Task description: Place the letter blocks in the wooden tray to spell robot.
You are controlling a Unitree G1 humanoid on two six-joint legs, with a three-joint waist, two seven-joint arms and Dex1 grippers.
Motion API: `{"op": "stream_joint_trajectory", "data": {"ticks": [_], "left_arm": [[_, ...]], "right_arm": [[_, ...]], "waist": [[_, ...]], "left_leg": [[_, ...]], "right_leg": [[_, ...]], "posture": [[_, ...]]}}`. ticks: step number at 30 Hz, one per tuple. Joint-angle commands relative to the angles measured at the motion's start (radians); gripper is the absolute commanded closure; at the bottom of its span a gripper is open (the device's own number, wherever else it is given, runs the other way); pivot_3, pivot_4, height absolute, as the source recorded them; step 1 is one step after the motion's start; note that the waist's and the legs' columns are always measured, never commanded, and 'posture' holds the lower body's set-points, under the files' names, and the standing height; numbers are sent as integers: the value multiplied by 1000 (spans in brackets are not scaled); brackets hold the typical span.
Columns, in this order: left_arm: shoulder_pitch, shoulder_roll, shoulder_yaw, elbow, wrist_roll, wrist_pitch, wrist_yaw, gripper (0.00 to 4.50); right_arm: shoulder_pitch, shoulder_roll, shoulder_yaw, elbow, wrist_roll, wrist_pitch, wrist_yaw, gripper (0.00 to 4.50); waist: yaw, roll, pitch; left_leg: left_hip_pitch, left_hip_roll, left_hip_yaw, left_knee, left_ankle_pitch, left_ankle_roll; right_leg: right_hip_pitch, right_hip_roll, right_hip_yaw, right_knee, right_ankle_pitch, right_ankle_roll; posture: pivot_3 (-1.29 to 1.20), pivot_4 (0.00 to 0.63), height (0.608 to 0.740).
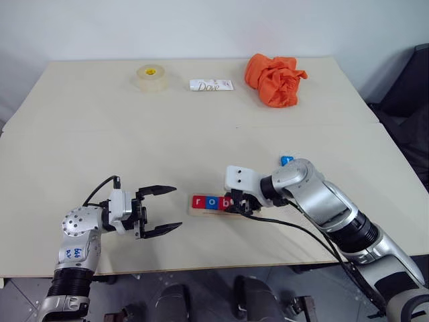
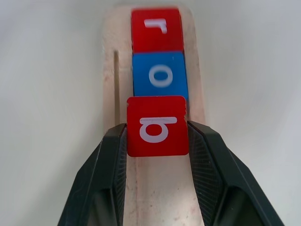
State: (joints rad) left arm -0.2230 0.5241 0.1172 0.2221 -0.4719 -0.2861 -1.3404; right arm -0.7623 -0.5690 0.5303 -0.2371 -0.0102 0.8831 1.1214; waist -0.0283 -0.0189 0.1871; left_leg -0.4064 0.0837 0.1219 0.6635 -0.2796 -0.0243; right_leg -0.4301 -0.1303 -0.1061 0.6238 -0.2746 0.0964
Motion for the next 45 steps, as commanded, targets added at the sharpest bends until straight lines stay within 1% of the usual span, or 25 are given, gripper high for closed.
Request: {"op": "stream_joint_trajectory", "data": {"ticks": [1, 10, 12, 16, 18, 19, 22, 26, 31, 37, 39, 43, 45], "left_arm": [[2, -2, 1, -16, -5, -15, 5, 0], [1, -2, 3, -15, -5, -14, 7, 0], [1, -2, 3, -15, -4, -15, 8, 0], [-2, -2, 4, -9, -4, -18, 9, 0], [-5, -2, 4, -4, -4, -18, 8, 0], [-6, -3, 3, -3, -5, -18, 8, 0], [-16, -5, 0, 13, -2, -23, 5, 0], [-33, -10, -4, 34, -2, -29, 1, 0], [-43, -11, -4, 54, -5, -36, -11, 0], [-69, -15, -5, 92, -4, -42, -24, 0], [-77, -17, -6, 99, -5, -43, -25, 0], [-94, -18, -8, 116, -7, -40, -32, 0], [-98, -17, -7, 122, -9, -39, -39, 0]], "right_arm": [[2, -10, 6, -23, 3, 3, -19, 3036], [0, -5, 17, -9, 15, -7, -32, 3036], [-2, -9, 18, -14, 19, -5, -25, 2253], [-16, -27, 0, -45, 30, 10, -14, 948], [-24, -35, -13, -58, 38, 21, -15, 175], [-27, -39, -16, -63, 43, 25, -15, 34], [-27, -60, -50, -87, 68, 31, -16, 34], [42, -108, -170, -126, 162, -12, 13, 34], [197, -148, -352, -131, 229, -131, -27, 34], [425, -133, -604, -68, 258, -313, -147, 34], [512, -127, -694, -57, 264, -330, -196, 34], [646, -109, -813, -63, 287, -354, -261, 34], [691, -104, -846, -72, 298, -358, -286, 34]], "waist": [[-1, 0, 0], [0, 0, 0], [0, 0, 0], [0, 0, 0], [0, 0, 0], [0, 0, 0], [0, 0, 0], [4, 0, 0], [5, 0, 0], [4, 0, 0], [5, 0, 0], [6, 0, 0], [7, 0, 0]], "left_leg": [[0, 0, 0, 0, 0, 0], [0, 0, 0, 0, 0, 0], [0, 0, 0, 0, 0, 0], [0, 0, 0, 0, 0, 0], [0, 0, 0, 0, 0, 0], [0, 0, 0, 0, 0, 0], [0, 0, 0, 0, 0, 0], [0, 0, 0, 0, -1, 0], [0, 0, 0, 0, -2, 1], [0, 0, 1, 0, -3, 1], [0, 0, 1, 0, -3, 1], [0, 0, 1, 0, -2, 1], [0, 0, 0, 0, -2, 1]], "right_leg": [[0, 0, 0, 0, 0, 0], [0, 0, 0, 0, 0, 0], [0, 0, 0, 0, 0, 0], [0, 0, 0, 0, 0, 0], [0, 0, 0, 0, 0, 0], [0, 0, 0, 0, 0, 0], [0, 0, 0, 0, 0, 0], [0, 0, 0, -1, 0, 0], [1, 0, -1, -3, 0, 0], [1, 0, 0, -3, 0, 0], [1, 0, 0, -3, 0, 0], [2, 0, 0, -3, 0, 0], [2, 1, 0, -3, 0, 0]], "posture": [[0, 150, 740], [0, 150, 740], [0, 150, 740], [0, 150, 740], [0, 150, 740], [0, 150, 740], [0, 150, 740], [0, 150, 740], [0, 150, 740], [0, 150, 740], [0, 150, 740], [0, 150, 740], [0, 150, 740]]}}
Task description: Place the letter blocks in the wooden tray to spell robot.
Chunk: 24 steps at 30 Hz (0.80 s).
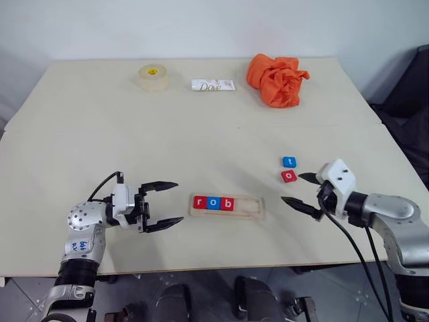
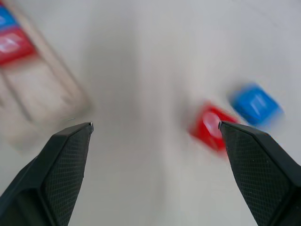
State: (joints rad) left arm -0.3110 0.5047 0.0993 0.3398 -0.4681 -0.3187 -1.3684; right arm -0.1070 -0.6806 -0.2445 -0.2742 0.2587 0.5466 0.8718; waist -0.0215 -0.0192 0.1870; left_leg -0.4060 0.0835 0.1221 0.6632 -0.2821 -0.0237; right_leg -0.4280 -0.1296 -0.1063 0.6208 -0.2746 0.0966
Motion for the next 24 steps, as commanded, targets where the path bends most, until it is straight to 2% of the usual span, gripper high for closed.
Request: {"op": "stream_joint_trajectory", "data": {"ticks": [1, 7, 24], "left_arm": [[-14, 5, 12, 8, -14, -6, -15, 0], [-29, 26, 17, 31, -22, 4, -60, 0], [-63, 33, 21, 52, -19, 20, -91, 0]], "right_arm": [[62, 12, -91, -50, 42, -12, -48, 34], [172, 38, -172, -134, 106, 22, -112, 34], [214, 34, -163, -117, 144, -23, -154, 34]], "waist": [[-3, 0, 0], [-5, 0, 0], [-3, 0, 0]], "left_leg": [[0, 0, 0, 0, 0, 0], [1, 0, 0, 0, 0, 0], [1, 0, -1, 0, 0, 0]], "right_leg": [[0, 0, 0, 0, 0, 0], [0, 0, 0, 1, 0, 0], [0, 0, 0, 1, 0, 0]], "posture": [[0, 150, 740], [0, 150, 740], [0, 150, 740]]}}
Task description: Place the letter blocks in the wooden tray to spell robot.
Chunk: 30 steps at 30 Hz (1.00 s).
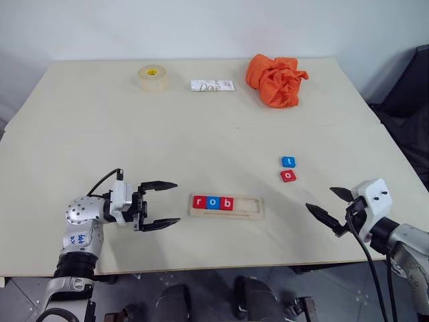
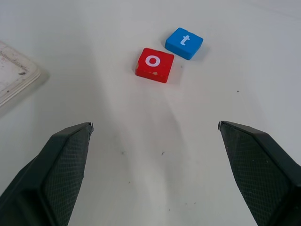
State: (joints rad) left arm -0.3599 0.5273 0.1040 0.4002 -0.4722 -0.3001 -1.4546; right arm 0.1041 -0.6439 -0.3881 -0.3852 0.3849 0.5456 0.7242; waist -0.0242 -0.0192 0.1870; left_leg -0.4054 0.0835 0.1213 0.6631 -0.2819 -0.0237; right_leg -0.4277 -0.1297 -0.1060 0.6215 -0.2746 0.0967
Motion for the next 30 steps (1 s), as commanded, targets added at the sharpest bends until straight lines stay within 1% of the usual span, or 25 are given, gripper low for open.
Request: {"op": "stream_joint_trajectory", "data": {"ticks": [1, 8, 13, 17, 20, 24, 30], "left_arm": [[-16, 10, 16, -8, -14, 2, -5, 0], [-14, 6, 12, -20, -14, 8, -2, 0], [2, 6, 14, -54, -24, 19, 3, 0], [22, 13, 24, -99, -35, 39, 13, 0], [38, 19, 33, -116, -36, 44, 19, 0], [70, 18, 40, -154, -37, 49, 38, 0], [111, 13, 47, -198, -36, 55, 67, 0]], "right_arm": [[2, -3, -18, -6, 18, -22, -8, 34], [-3, -4, -14, -16, 23, -11, -11, 34], [-95, 49, 32, 5, 38, 55, -94, 34], [-210, 102, 79, 88, 28, 97, -171, 34], [-281, 139, 126, 164, -5, 87, -217, 34], [-341, 186, 178, 236, -35, 59, -257, 34], [-374, 224, 235, 282, -66, 37, -281, 34]], "waist": [[0, 0, 0], [0, 0, 0], [-4, 0, 0], [-3, 0, 0], [-3, 0, 0], [-3, 0, 0], [-3, 0, 0]], "left_leg": [[0, 0, 0, 0, 0, 0], [0, 0, 0, 0, 0, 0], [0, 0, 0, 0, 0, 0], [0, 0, 0, 0, 0, 0], [0, 0, 0, 0, 0, 0], [0, 0, 0, 0, 0, 0], [0, 0, 0, 0, 0, 0]], "right_leg": [[0, 0, 0, 0, 0, 0], [0, 0, 0, 0, 0, 0], [0, 0, 0, 0, 0, 0], [0, 0, 0, 1, 0, 0], [0, 0, 0, 1, 0, 0], [0, 0, 0, 1, 0, 0], [0, 0, 0, 1, 0, 0]], "posture": [[0, 150, 740], [0, 150, 740], [0, 150, 740], [0, 150, 740], [0, 150, 740], [0, 150, 740], [0, 150, 740]]}}
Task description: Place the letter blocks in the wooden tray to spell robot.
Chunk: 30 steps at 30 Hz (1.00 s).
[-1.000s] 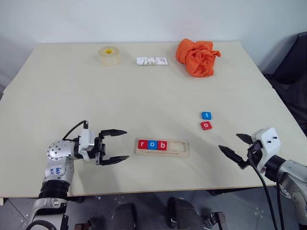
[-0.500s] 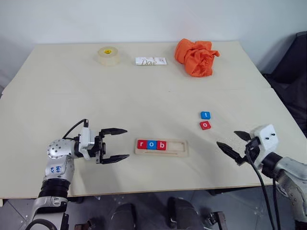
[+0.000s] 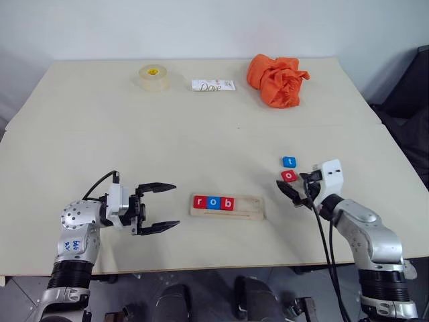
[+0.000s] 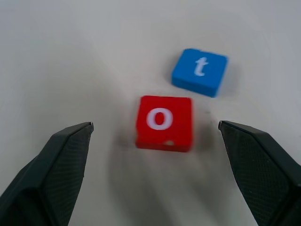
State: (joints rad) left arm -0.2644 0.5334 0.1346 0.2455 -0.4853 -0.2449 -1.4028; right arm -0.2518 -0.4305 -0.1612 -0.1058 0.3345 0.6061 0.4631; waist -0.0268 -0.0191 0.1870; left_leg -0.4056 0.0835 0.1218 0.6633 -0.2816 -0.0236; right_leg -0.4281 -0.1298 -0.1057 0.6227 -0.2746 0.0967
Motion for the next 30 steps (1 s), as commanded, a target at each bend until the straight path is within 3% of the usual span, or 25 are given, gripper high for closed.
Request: {"op": "stream_joint_trajectory", "data": {"ticks": [1, 3, 6, 13, 18, 24, 30], "left_arm": [[21, 6, 18, -47, -22, -1, 18, 0], [28, 5, 18, -53, -21, -2, 24, 0], [34, 3, 17, -62, -20, -1, 32, 0], [34, 4, 19, -44, -20, -6, 28, 0], [16, 0, 10, -25, -19, -2, 20, 0], [-6, -3, 2, 0, -19, 3, -1, 0], [-21, -1, 0, 12, -25, 14, -27, 0]], "right_arm": [[-24, 16, 16, 12, -24, -21, -30, 34], [-33, 20, 19, 32, -41, -9, -59, 34], [-32, 24, 12, 37, -53, -3, -92, 615], [-2, 44, 3, -34, -50, 11, -146, 3017], [29, 104, -65, -178, -19, 16, -225, 3041], [240, 77, -68, -470, 21, 142, -223, 3041], [363, 148, -52, -598, 38, 214, -296, 3041]], "waist": [[0, 0, 0], [-1, 0, 0], [-1, 0, 0], [-1, 0, 0], [0, 0, 0], [4, 0, 0], [-4, 0, 0]], "left_leg": [[0, 0, 0, 0, 0, 0], [0, 0, 0, 0, 0, 0], [0, 0, 0, 0, 0, 0], [0, 0, 0, 0, 0, 0], [0, 0, 0, 0, 0, 0], [-1, 0, -1, -1, 0, 0], [0, 0, -1, -1, 0, 0]], "right_leg": [[0, 0, 0, 0, 0, 0], [0, 0, 0, 0, 0, 0], [0, 0, 0, 0, 0, 0], [0, 0, 0, 0, 0, 0], [0, 0, 0, 0, 0, 0], [0, 0, 0, -1, 0, 0], [0, 0, 0, -1, 0, 0]], "posture": [[0, 150, 740], [0, 150, 740], [0, 150, 740], [0, 150, 740], [0, 150, 740], [0, 150, 740], [0, 150, 740]]}}
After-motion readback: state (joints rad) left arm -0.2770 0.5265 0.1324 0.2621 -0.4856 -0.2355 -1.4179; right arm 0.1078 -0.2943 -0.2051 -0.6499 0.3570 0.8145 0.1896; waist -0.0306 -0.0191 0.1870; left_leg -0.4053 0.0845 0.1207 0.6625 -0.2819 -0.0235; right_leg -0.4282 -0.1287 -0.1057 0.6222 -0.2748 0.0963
